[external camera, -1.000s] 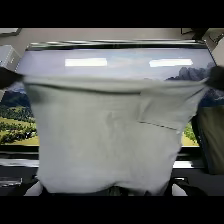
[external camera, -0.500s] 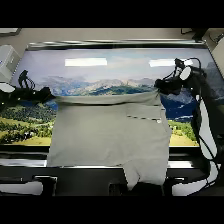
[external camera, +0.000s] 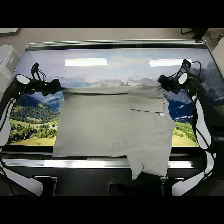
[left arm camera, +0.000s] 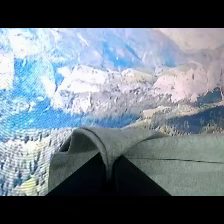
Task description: Fold the clothes and pants, and hang the long-sleeved shirts on hangers.
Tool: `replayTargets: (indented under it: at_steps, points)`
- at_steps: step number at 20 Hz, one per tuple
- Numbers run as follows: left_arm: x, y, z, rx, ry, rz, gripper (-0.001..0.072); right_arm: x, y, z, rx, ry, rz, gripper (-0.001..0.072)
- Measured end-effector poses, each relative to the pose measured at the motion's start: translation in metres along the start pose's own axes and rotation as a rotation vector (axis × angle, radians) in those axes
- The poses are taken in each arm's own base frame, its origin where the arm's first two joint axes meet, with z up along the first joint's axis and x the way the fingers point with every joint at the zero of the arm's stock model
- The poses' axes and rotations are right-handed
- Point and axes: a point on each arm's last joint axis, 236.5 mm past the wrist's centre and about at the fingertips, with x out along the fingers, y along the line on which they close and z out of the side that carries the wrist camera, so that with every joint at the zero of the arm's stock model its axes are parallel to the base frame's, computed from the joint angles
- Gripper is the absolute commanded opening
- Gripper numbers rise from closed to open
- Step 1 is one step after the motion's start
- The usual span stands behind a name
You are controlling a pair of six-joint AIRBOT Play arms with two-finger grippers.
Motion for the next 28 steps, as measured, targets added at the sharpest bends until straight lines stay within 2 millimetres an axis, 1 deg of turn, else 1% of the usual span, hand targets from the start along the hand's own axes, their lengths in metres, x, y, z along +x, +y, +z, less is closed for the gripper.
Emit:
replayTargets:
  at_steps: [2, 4, 5, 6, 7, 8, 10, 12, 14, 16, 18, 20, 22, 23, 24, 25, 26, 27, 28]
  points:
    - [-0.003, -0.002, 0.01, -0.005, -0.018, -0.007, 0.0021, -0.007, 0.001, 0.016, 0.01, -0.033, 0.01, 0.003]
    - [-0.012, -0.004, 0.015, -0.007, -0.009, -0.017, 0.0021, -0.021, 0.002, 0.031, 0.002, -0.043, 0.014, 0.0031]
    - [-0.017, -0.005, 0.013, -0.006, 0.013, -0.025, 0.0021, -0.029, 0.002, 0.031, -0.013, -0.024, 0.009, 0.003]
    - [-0.023, -0.006, 0.007, -0.004, 0.055, -0.033, 0.0021, -0.038, 0.0, 0.027, -0.033, 0.016, -0.002, 0.003]
    - [-0.028, -0.005, -0.003, -0.003, 0.108, -0.037, 0.002, -0.048, -0.003, 0.018, -0.06, 0.067, -0.018, 0.003]
    - [-0.036, -0.003, -0.017, 0.0, 0.179, -0.037, 0.002, -0.06, -0.007, 0.005, -0.099, 0.136, -0.041, 0.003]
    - [-0.052, 0.004, -0.046, 0.01, 0.315, -0.022, 0.002, -0.082, -0.021, -0.028, -0.155, 0.296, -0.092, 0.003]
    - [-0.064, 0.017, -0.079, 0.002, 0.456, 0.011, 0.002, -0.097, -0.037, -0.065, -0.18, 0.459, -0.138, 0.003]
    - [-0.068, 0.026, -0.107, -0.021, 0.562, 0.032, 0.002, -0.098, -0.053, -0.096, -0.177, 0.569, -0.172, 0.003]
    - [-0.068, 0.034, -0.131, -0.047, 0.646, 0.045, 0.002, -0.093, -0.065, -0.121, -0.16, 0.645, -0.19, 0.003]
    - [-0.068, 0.039, -0.148, -0.064, 0.697, 0.052, 0.002, -0.087, -0.071, -0.14, -0.143, 0.699, -0.193, 0.003]
    - [-0.066, 0.041, -0.156, -0.074, 0.721, 0.056, 0.0021, -0.084, -0.073, -0.151, -0.131, 0.726, -0.19, 0.0031]
    - [-0.064, 0.042, -0.162, -0.077, 0.737, 0.058, 0.0022, -0.081, -0.074, -0.155, -0.124, 0.732, -0.187, 0.0031]
    - [-0.063, 0.043, -0.164, -0.078, 0.745, 0.058, 0.005, -0.08, -0.074, -0.156, -0.121, 0.733, -0.186, 0.0032]
    - [-0.062, 0.042, -0.167, -0.077, 0.752, 0.059, 0.0234, -0.079, -0.074, -0.156, -0.119, 0.732, -0.184, 0.0076]
    - [-0.061, 0.042, -0.169, -0.078, 0.759, 0.059, 0.05, -0.078, -0.074, -0.156, -0.114, 0.73, -0.182, 0.0284]
    - [-0.061, 0.042, -0.169, -0.078, 0.762, 0.059, 0.0538, -0.077, -0.073, -0.155, -0.114, 0.724, -0.18, 0.0506]
    - [-0.063, 0.041, -0.17, -0.079, 0.767, 0.057, 0.0538, -0.079, -0.071, -0.152, -0.117, 0.713, -0.174, 0.0569]
    - [-0.068, 0.041, -0.167, -0.079, 0.764, 0.055, 0.0538, -0.083, -0.068, -0.144, -0.128, 0.693, -0.16, 0.0571]
